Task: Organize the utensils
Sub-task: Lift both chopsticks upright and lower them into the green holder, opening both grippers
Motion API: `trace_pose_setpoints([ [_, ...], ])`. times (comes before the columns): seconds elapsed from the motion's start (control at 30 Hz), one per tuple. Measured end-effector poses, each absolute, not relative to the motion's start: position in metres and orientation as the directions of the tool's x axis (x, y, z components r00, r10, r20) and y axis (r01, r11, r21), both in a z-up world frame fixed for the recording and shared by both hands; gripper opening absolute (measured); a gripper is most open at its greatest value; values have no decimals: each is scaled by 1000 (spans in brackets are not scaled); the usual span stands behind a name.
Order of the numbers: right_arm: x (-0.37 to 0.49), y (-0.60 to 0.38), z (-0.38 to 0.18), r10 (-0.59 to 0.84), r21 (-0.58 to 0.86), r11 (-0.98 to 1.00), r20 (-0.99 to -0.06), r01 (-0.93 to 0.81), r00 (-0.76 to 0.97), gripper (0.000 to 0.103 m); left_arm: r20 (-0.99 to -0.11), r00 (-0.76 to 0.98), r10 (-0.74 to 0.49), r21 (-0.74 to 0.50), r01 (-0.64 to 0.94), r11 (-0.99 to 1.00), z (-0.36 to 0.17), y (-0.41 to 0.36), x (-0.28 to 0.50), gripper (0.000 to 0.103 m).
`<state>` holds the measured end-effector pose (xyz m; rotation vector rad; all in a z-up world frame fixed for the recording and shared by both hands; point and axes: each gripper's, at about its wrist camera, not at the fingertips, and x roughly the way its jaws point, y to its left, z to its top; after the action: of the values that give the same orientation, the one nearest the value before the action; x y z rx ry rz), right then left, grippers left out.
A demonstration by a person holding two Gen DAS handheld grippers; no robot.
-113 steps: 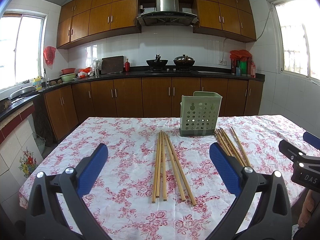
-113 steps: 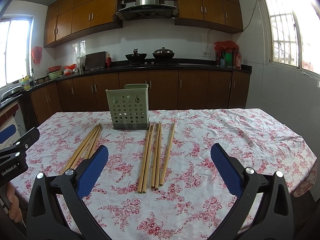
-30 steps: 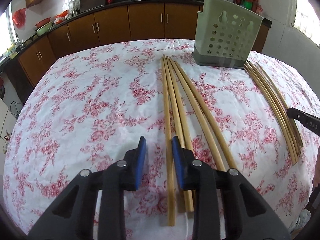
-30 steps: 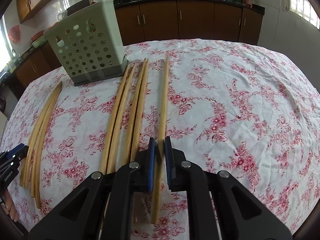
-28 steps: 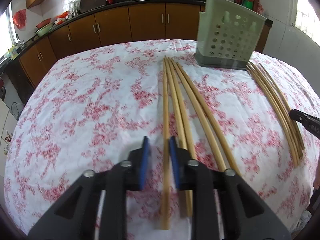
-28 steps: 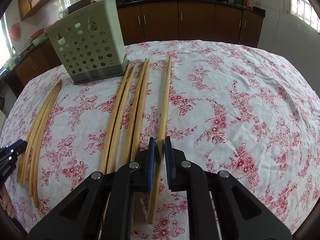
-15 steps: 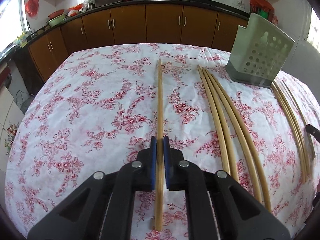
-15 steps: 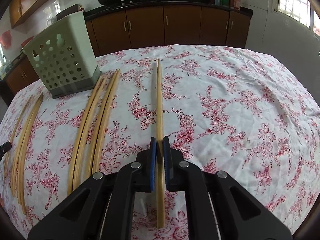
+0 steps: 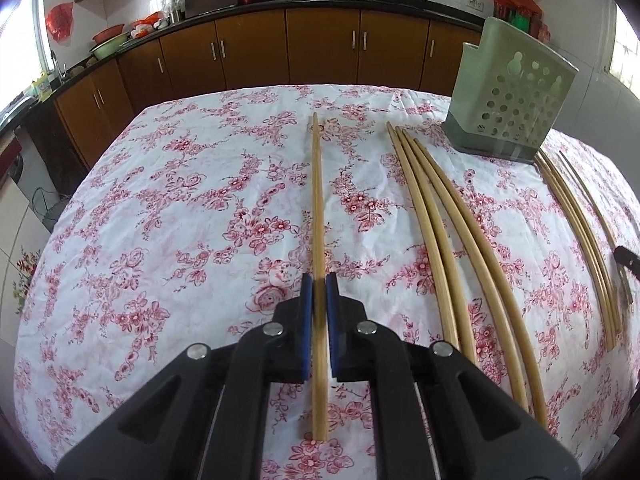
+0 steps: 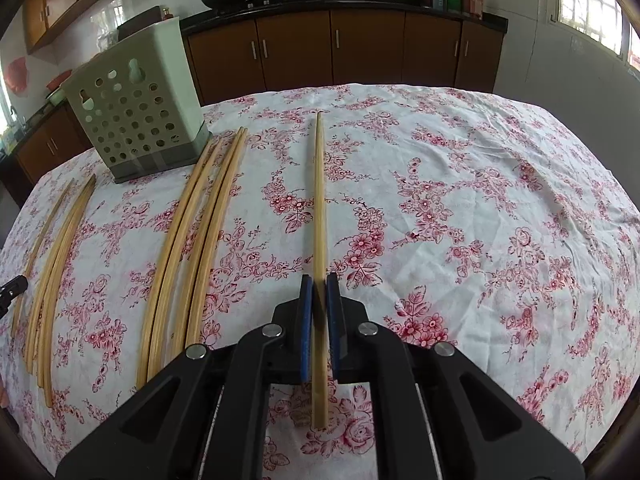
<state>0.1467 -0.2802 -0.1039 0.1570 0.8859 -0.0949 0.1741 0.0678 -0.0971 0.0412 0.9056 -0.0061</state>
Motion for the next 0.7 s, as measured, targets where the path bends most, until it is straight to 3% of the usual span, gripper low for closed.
trace_pose_setpoints([
  [0.37, 134, -292, 3, -42, 110, 986, -572, 128, 819, 8, -574, 818, -21, -39, -1, 999, 17, 81, 170, 8],
  [0.7, 143, -293, 38, -42, 109, 988, -488, 109, 872, 8, -515, 857, -24, -54, -4, 999, 59, 82, 184, 8],
])
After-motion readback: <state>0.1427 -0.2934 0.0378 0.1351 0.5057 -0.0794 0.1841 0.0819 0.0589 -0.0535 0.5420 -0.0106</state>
